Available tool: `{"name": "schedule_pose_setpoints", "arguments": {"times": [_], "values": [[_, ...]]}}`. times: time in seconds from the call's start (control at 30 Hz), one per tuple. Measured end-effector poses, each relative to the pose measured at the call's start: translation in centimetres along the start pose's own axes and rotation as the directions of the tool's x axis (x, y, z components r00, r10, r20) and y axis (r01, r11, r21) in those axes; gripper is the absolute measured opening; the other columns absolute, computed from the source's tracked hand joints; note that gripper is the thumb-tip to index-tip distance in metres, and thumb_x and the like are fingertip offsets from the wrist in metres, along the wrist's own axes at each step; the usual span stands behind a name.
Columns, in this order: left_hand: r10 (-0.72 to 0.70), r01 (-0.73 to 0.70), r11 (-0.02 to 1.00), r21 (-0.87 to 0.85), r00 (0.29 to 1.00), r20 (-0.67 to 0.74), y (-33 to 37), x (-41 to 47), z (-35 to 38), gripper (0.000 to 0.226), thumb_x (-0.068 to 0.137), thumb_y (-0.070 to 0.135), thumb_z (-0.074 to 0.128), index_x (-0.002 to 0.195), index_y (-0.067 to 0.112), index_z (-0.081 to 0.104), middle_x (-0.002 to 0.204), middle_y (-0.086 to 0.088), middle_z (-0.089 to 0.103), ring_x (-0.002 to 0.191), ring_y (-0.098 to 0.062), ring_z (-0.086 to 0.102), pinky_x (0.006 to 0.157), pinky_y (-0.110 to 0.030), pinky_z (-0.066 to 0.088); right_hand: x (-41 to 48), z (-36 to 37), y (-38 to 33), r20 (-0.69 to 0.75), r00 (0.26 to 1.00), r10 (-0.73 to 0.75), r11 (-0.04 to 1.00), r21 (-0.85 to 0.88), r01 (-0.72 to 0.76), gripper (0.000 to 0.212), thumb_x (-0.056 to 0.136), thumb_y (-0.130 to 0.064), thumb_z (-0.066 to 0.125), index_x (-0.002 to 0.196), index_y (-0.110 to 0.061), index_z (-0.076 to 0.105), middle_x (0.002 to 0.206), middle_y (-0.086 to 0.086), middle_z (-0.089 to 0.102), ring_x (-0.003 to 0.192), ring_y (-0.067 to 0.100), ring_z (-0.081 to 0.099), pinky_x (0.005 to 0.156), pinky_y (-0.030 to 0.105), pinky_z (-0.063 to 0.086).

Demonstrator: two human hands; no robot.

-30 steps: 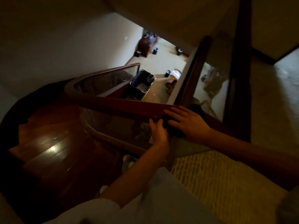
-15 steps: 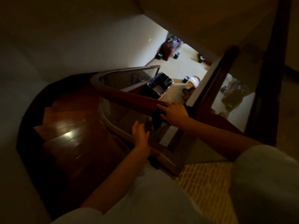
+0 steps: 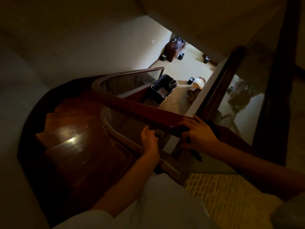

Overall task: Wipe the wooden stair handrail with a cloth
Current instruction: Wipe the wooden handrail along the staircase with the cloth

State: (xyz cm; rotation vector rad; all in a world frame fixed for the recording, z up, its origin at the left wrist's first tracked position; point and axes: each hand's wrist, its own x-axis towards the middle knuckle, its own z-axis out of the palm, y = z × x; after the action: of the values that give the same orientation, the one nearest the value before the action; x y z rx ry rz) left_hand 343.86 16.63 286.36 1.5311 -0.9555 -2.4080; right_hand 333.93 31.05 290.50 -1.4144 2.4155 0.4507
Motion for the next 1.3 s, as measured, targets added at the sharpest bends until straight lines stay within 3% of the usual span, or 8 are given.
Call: {"name": "schedule_pose_setpoints", "arguments": {"times": [0.1, 0.17, 0.33, 0.47, 0.67, 0.93, 1.13, 1.3], "values": [[-0.013, 0.013, 1.000, 0.006, 1.000, -0.016, -0.4, 0.1, 0.3, 0.046, 0.102, 0.005, 0.041, 0.147, 0.013, 0.037, 0.147, -0.015, 0.041, 0.134, -0.027, 0.042, 0.110, -0.038, 0.038, 0.3, -0.4, -0.9, -0.153, 0.984, 0.094, 0.994, 0.076, -0.083, 0.046, 0.061, -0.024, 0.092, 0.096, -0.012, 0.064, 0.149, 0.015, 0.043, 0.113, 0.036, 0.060, 0.085, 0.046, 0.053], [-0.011, 0.011, 1.000, 0.004, 0.999, -0.041, -0.3, 0.6, 0.1, 0.046, 0.101, 0.004, 0.040, 0.147, 0.013, 0.037, 0.147, -0.015, 0.041, 0.133, -0.027, 0.042, 0.106, -0.034, 0.039, 1.6, -0.9, -1.5, -0.201, 0.967, 0.159, 0.979, 0.159, -0.127, 0.065, 0.064, -0.021, 0.091, 0.117, -0.008, 0.056, 0.157, 0.020, 0.027, 0.108, 0.035, 0.061, 0.071, 0.037, 0.054], [0.010, -0.008, 0.998, 0.058, 0.999, -0.032, -0.7, 1.1, 0.7, 0.045, 0.101, 0.002, 0.039, 0.146, 0.010, 0.038, 0.146, -0.015, 0.043, 0.132, -0.026, 0.044, 0.105, -0.034, 0.040, 1.1, -0.6, -1.7, -0.157, 0.947, 0.280, 0.959, 0.076, -0.271, 0.107, 0.069, -0.042, 0.085, 0.154, -0.019, 0.025, 0.162, 0.016, 0.002, 0.149, 0.038, 0.009, 0.119, 0.058, 0.008], [-0.013, 0.011, 0.995, 0.103, 1.000, 0.024, -2.2, 0.8, 1.7, 0.044, 0.099, 0.000, 0.041, 0.143, 0.008, 0.040, 0.146, -0.016, 0.044, 0.133, -0.029, 0.045, 0.111, -0.044, 0.038, -3.7, 0.8, -1.3, -0.288, 0.881, 0.374, 0.927, 0.077, -0.368, 0.088, 0.049, -0.023, 0.098, 0.128, -0.007, 0.062, 0.136, 0.024, 0.055, 0.127, 0.039, 0.053, 0.105, 0.053, 0.041], [0.011, -0.011, 0.983, 0.184, 1.000, -0.001, -2.5, 0.6, 0.8, 0.043, 0.102, 0.002, 0.039, 0.145, 0.008, 0.039, 0.147, -0.015, 0.042, 0.133, -0.029, 0.044, 0.108, -0.038, 0.040, 3.9, 1.6, -2.5, -0.008, 0.957, 0.290, 0.956, 0.043, -0.290, 0.082, 0.087, -0.026, 0.070, 0.153, -0.013, 0.023, 0.160, 0.019, 0.019, 0.148, 0.034, 0.018, 0.120, 0.044, 0.013], [0.023, 0.018, 0.970, 0.241, 0.986, -0.167, -0.1, 4.1, -1.4, 0.046, 0.103, 0.008, 0.038, 0.149, 0.011, 0.034, 0.148, -0.020, 0.041, 0.134, -0.035, 0.043, 0.110, -0.051, 0.037, 13.6, 0.3, -3.5, 0.105, 0.983, 0.148, 0.956, 0.241, -0.170, 0.059, 0.090, -0.031, 0.066, 0.141, -0.016, 0.040, 0.144, 0.011, 0.043, 0.130, 0.029, 0.045, 0.103, 0.040, 0.042], [0.007, 0.034, 0.968, 0.250, 0.987, -0.161, 1.2, 7.5, 3.8, 0.051, 0.105, 0.010, 0.035, 0.154, 0.011, 0.023, 0.155, -0.014, 0.032, 0.139, -0.031, 0.037, 0.110, -0.039, 0.033, 9.6, 1.2, 4.3, 0.137, 0.948, 0.289, 0.722, 0.618, -0.310, 0.050, 0.088, -0.046, 0.067, 0.129, -0.019, 0.055, 0.119, 0.005, 0.064, 0.095, 0.013, 0.058, 0.071, 0.021, 0.044], [-0.044, 0.109, 0.961, 0.254, 0.968, -0.246, 1.1, 10.6, 6.8, 0.052, 0.107, 0.015, 0.030, 0.155, 0.010, 0.011, 0.158, -0.017, 0.025, 0.141, -0.035, 0.033, 0.115, -0.044, 0.030, 16.3, 2.5, 4.2, 0.318, 0.926, 0.203, 0.422, 0.825, -0.376, 0.048, 0.089, -0.029, 0.070, 0.132, -0.012, 0.057, 0.135, 0.012, 0.057, 0.122, 0.026, 0.055, 0.098, 0.026, 0.042]]}}
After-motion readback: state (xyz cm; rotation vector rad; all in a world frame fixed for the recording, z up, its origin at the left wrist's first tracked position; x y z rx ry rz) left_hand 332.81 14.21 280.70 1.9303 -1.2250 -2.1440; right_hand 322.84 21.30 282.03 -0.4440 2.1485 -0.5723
